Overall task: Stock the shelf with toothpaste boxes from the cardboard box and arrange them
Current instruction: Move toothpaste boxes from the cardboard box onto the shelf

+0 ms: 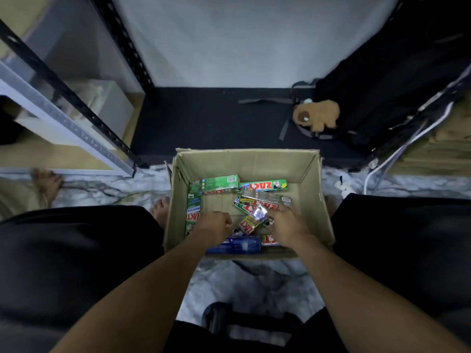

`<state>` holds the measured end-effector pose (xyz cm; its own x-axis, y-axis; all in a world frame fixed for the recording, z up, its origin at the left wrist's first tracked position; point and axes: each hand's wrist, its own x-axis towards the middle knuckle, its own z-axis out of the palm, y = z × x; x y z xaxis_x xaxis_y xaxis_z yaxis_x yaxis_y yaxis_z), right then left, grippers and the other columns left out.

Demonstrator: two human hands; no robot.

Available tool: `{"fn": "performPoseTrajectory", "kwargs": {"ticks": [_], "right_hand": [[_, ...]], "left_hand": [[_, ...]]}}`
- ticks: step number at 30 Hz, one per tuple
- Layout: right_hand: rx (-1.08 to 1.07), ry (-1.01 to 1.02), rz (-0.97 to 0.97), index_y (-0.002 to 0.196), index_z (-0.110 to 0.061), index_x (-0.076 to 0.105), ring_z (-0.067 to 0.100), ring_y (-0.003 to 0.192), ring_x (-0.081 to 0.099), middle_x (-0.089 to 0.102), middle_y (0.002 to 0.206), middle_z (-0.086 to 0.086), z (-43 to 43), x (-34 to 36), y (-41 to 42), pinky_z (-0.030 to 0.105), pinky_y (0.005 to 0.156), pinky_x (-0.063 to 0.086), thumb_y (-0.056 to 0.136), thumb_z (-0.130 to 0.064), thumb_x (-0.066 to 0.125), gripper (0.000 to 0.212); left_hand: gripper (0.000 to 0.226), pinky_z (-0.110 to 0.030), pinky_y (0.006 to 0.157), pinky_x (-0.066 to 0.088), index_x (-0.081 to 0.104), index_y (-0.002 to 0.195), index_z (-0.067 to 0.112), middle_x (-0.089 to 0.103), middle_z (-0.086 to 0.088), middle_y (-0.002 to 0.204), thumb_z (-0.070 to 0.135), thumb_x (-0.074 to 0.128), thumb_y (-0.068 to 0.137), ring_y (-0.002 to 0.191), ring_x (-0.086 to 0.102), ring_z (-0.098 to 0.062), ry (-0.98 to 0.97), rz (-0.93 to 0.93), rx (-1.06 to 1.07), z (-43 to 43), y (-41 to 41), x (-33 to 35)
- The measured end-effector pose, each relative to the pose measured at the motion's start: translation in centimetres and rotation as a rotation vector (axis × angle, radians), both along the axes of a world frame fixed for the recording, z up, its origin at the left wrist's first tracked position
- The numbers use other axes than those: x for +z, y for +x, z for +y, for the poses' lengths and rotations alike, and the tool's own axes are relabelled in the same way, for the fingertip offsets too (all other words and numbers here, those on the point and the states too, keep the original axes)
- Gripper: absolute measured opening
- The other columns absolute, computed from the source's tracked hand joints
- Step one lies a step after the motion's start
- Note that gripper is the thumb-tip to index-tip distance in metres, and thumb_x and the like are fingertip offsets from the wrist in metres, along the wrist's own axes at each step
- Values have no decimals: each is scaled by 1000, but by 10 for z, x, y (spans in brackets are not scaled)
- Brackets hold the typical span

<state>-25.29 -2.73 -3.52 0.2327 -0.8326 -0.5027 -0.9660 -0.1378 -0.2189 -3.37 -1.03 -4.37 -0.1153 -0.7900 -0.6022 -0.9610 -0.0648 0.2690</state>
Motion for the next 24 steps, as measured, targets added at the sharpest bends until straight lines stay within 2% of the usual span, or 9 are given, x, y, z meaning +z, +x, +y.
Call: {"fn": "performPoseTrajectory", "kwargs": {"ticks": [3,7,9,13,16,21,24], "right_hand": [[-25,21,-20,132,-34,56,32,125,45,50,138,7,-15,-22,-3,43,101,45,87,-38,61,46],[-45,14,-25,131,-31,58,27,114,55,57,129,7,-38,-44,-5,41,93,51,92,-27,61,39],[-77,5,-32,135,-29,55,27,115,55,56,131,8,-51,-54,-8,40,96,49,92,-24,63,45],[-113,46,-28,139,-28,53,28,120,53,53,137,7,-69,-74,-18,39,102,46,88,-24,67,53],[-119,66,-29,141,-30,50,26,122,52,51,140,6,-75,-84,-24,36,103,45,87,-26,71,59],[-164,60,-85,143,-28,49,26,125,51,45,143,5,-81,-101,-28,31,108,39,88,-21,70,59],[-174,37,-145,142,-26,52,25,124,51,50,141,6,-87,-110,-26,31,109,39,86,-21,73,60]], "left_hand": [[30,-38,88,54,65,120,25,68,-3,118,41,56,96,105,62,-23,31,35,34,-1,5,-21],[33,-34,80,52,63,121,24,68,-5,115,43,58,95,100,62,-25,46,75,74,-6,3,-43],[35,-30,76,47,59,126,25,67,-5,116,40,60,95,101,62,-25,17,108,69,-9,-4,-49],[56,-33,86,51,48,141,34,63,-1,128,44,67,89,111,60,-22,-39,188,112,-15,-25,-62],[66,-35,90,51,50,140,29,60,-2,131,47,74,82,112,59,-22,-42,167,207,-15,-40,-74],[71,-36,89,52,52,137,26,62,-2,129,51,77,76,111,61,-24,-89,127,242,-17,-52,-88],[68,-35,88,53,53,136,26,65,-2,125,51,76,77,108,63,-23,-116,99,210,-18,-51,-91]]}}
